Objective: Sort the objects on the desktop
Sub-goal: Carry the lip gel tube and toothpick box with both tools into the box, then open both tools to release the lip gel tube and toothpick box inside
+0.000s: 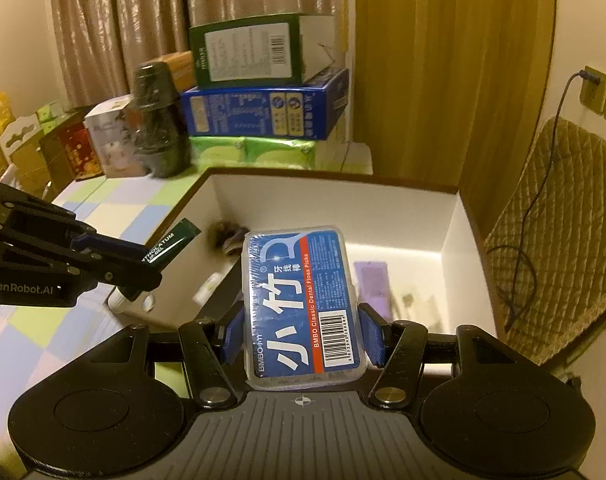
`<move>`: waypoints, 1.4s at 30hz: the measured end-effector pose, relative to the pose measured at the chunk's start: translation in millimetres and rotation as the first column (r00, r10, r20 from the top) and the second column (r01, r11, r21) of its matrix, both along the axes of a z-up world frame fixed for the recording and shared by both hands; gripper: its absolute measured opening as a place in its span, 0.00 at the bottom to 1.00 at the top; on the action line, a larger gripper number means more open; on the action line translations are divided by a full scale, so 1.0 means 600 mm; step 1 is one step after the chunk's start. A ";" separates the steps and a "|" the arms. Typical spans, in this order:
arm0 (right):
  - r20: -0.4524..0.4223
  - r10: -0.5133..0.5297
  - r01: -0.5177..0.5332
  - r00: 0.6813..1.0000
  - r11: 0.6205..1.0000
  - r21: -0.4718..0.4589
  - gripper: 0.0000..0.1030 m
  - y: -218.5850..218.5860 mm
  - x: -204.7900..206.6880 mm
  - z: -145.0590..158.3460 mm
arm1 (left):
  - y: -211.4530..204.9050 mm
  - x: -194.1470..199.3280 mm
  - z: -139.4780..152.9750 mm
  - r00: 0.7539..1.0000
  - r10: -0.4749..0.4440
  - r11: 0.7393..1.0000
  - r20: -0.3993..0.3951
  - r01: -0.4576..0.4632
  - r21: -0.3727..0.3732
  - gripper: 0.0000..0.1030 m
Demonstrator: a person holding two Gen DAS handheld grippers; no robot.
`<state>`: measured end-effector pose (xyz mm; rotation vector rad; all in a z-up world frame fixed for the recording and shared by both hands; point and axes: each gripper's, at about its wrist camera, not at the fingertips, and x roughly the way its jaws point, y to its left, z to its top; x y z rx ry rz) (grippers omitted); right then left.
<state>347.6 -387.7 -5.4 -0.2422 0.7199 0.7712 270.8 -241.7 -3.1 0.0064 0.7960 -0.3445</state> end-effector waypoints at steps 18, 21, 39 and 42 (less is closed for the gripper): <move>-0.096 -0.016 0.005 0.995 0.994 -0.112 0.54 0.060 0.172 -0.080 | -0.007 0.182 -0.068 0.983 0.105 0.994 -0.151 -0.105 0.008 0.12; -0.106 -0.022 0.008 0.994 0.991 -0.133 0.54 0.067 0.193 -0.094 | -0.009 0.209 -0.086 0.975 0.128 0.992 -0.183 -0.127 0.017 0.12; -0.155 -0.019 -0.005 0.988 0.988 -0.158 0.54 0.061 0.236 -0.126 | -0.008 0.255 -0.133 0.949 0.188 0.982 -0.251 -0.181 0.052 0.13; -0.160 -0.017 -0.009 0.987 0.987 -0.160 0.54 0.062 0.238 -0.129 | -0.005 0.256 -0.134 0.947 0.197 0.980 -0.253 -0.188 0.056 0.14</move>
